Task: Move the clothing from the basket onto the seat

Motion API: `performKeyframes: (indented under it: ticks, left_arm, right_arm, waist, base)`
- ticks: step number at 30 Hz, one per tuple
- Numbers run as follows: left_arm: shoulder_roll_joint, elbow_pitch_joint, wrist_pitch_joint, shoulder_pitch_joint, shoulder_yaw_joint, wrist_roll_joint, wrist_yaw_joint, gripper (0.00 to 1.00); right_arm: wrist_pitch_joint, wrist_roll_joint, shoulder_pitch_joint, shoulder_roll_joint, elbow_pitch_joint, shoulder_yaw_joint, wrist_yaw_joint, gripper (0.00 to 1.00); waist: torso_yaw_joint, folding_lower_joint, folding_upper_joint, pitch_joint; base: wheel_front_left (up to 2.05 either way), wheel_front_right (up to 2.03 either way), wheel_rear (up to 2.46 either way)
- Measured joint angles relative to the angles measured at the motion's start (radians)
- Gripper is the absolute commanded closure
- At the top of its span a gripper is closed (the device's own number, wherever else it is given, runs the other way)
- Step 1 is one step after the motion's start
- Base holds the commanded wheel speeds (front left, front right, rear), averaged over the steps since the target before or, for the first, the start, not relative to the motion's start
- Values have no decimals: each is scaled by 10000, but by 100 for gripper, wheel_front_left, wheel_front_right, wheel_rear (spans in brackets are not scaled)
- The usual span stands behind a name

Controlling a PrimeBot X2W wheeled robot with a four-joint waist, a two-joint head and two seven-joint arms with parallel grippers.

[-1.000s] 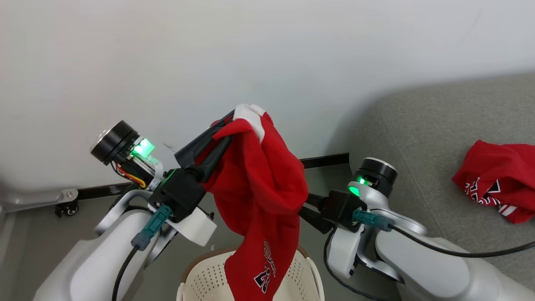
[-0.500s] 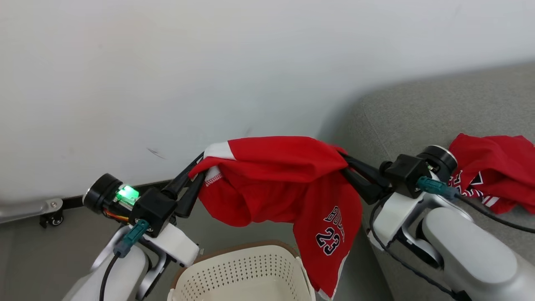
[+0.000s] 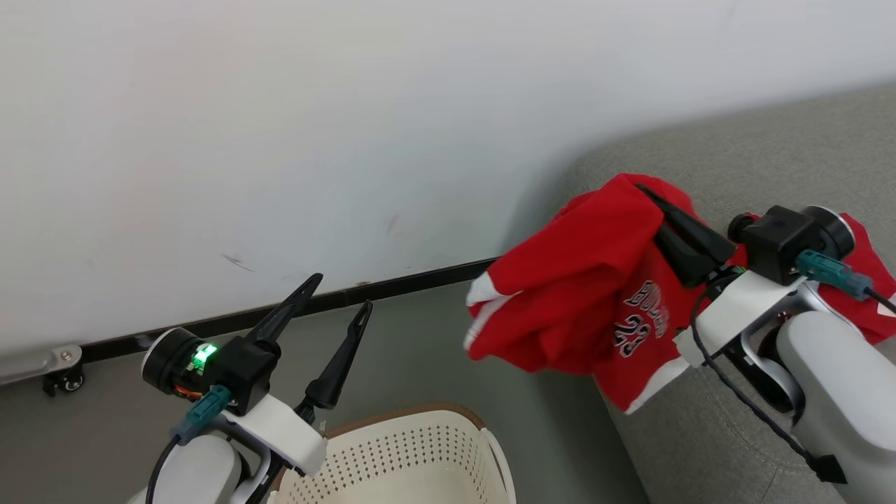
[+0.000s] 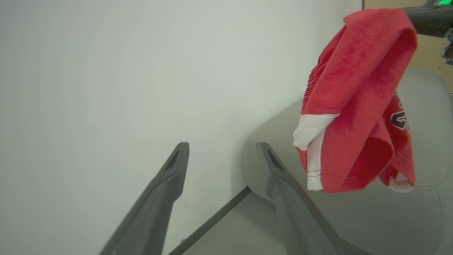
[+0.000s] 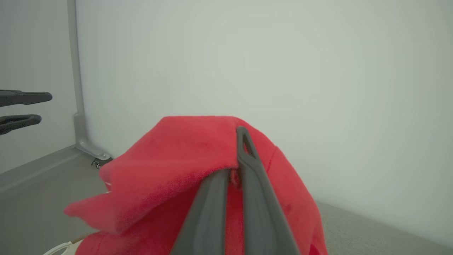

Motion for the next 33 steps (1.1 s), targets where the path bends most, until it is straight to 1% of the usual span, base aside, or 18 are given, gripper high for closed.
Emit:
performKeyframes:
  ticks: [6, 10, 14, 27, 33]
  left_arm:
    - [-8, -113, -19, 300, 8, -153, -173, 0]
    - [-153, -276, -90, 372, -67, -267, -293, 0]
    - [-314, -414, -92, 522, -332, -328, -520, 0]
    - [-779, -617, -94, 701, -1164, -343, -775, 0]
    - [-991, -673, -94, 702, -1453, -366, -786, 0]
  right_arm:
    - [-2, -94, 349, -330, -148, -838, 0, 100]
    - [-2, -190, 685, -391, -268, -1266, 0, 100]
    - [-2, -328, 1126, -437, -376, -1710, 0, 100]
    - [-2, -719, 2367, -512, -901, -3039, 0, 100]
    - [-2, -880, 2925, -510, -1233, -3657, 0, 100]
  waist:
    - [-110, 0, 0, 19]
    - [-214, 0, 0, 21]
    - [-356, 0, 0, 15]
    - [-1068, 0, 0, -12]
    - [-1496, 0, 0, -17]
  base:
    - [0, 0, 0]
    - [0, 0, 0]
    - [0, 0, 0]
    - [0, 0, 0]
    - [0, 0, 0]
